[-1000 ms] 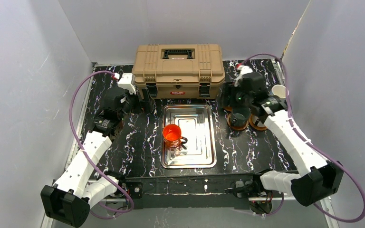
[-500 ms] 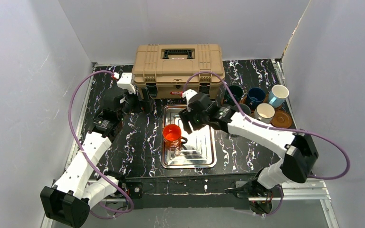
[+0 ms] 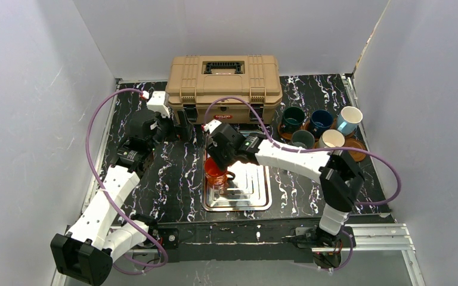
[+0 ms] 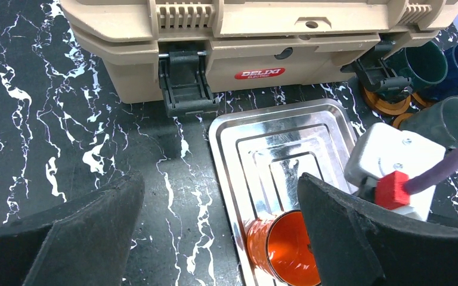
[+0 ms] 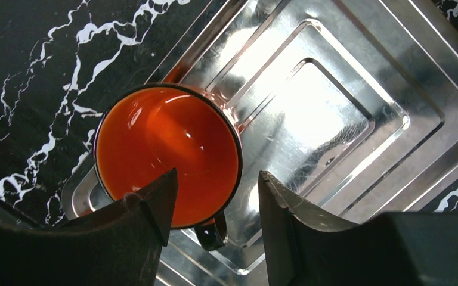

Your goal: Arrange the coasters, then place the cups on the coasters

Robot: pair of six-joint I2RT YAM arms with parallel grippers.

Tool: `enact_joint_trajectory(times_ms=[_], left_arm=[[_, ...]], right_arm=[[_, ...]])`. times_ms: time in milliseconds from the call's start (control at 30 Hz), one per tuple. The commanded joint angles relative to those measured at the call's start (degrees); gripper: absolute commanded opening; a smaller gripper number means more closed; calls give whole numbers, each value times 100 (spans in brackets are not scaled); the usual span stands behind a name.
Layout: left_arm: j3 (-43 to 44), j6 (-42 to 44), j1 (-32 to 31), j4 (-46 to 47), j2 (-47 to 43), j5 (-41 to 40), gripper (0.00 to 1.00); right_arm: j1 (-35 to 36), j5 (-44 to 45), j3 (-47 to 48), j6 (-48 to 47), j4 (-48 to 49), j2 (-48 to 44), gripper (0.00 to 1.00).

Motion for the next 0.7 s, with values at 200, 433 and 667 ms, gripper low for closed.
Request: enact_joint_trajectory(times_ms=[200, 433, 667], left_arm=[[-32, 70, -17, 24, -132, -238, 98], [-24, 65, -17, 19, -120, -220, 98], [-24, 65, -16, 11, -114, -233, 98]], right_arm=[[140, 442, 676, -332, 136, 624, 51], [147, 552, 826, -412, 164, 855, 47], [149, 573, 888, -439, 73, 904, 30]])
